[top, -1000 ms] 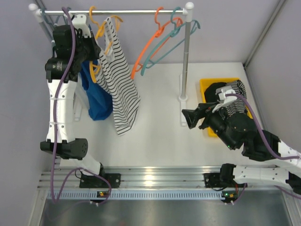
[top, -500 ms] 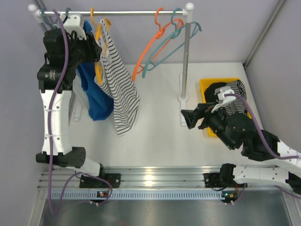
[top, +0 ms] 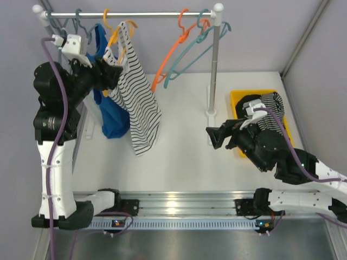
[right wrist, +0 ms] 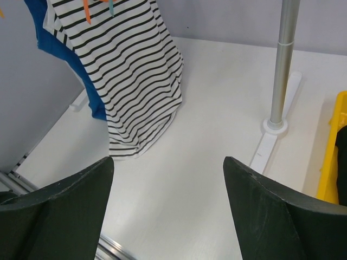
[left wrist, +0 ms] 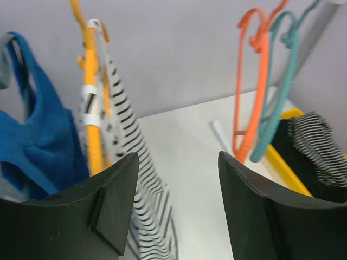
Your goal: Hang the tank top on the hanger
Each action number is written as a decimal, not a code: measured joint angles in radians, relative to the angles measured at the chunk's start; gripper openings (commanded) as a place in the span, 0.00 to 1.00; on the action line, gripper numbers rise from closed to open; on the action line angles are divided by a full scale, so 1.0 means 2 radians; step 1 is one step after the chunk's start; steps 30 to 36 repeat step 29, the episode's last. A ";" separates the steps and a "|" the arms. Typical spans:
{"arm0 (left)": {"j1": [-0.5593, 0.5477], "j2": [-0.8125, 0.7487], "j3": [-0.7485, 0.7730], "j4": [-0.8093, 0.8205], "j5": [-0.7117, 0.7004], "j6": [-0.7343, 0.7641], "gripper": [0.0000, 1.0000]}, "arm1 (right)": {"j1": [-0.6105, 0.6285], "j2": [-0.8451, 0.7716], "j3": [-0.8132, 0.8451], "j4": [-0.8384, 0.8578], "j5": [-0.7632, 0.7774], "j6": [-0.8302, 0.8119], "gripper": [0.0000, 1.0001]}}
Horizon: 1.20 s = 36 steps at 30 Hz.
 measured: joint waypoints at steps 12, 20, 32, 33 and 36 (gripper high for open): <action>-0.045 -0.200 -0.370 0.167 0.130 -0.174 0.62 | 0.000 0.000 -0.036 0.009 0.001 0.019 0.85; -0.277 -0.245 -0.523 0.182 0.002 -0.212 0.60 | 0.000 -0.007 -0.085 0.001 0.010 0.052 0.91; -0.353 -0.293 -0.640 0.208 -0.113 -0.249 0.58 | 0.000 -0.027 -0.160 -0.033 0.024 0.123 1.00; -0.353 -0.293 -0.640 0.208 -0.113 -0.249 0.58 | 0.000 -0.027 -0.160 -0.033 0.024 0.123 1.00; -0.353 -0.293 -0.640 0.208 -0.113 -0.249 0.58 | 0.000 -0.027 -0.160 -0.033 0.024 0.123 1.00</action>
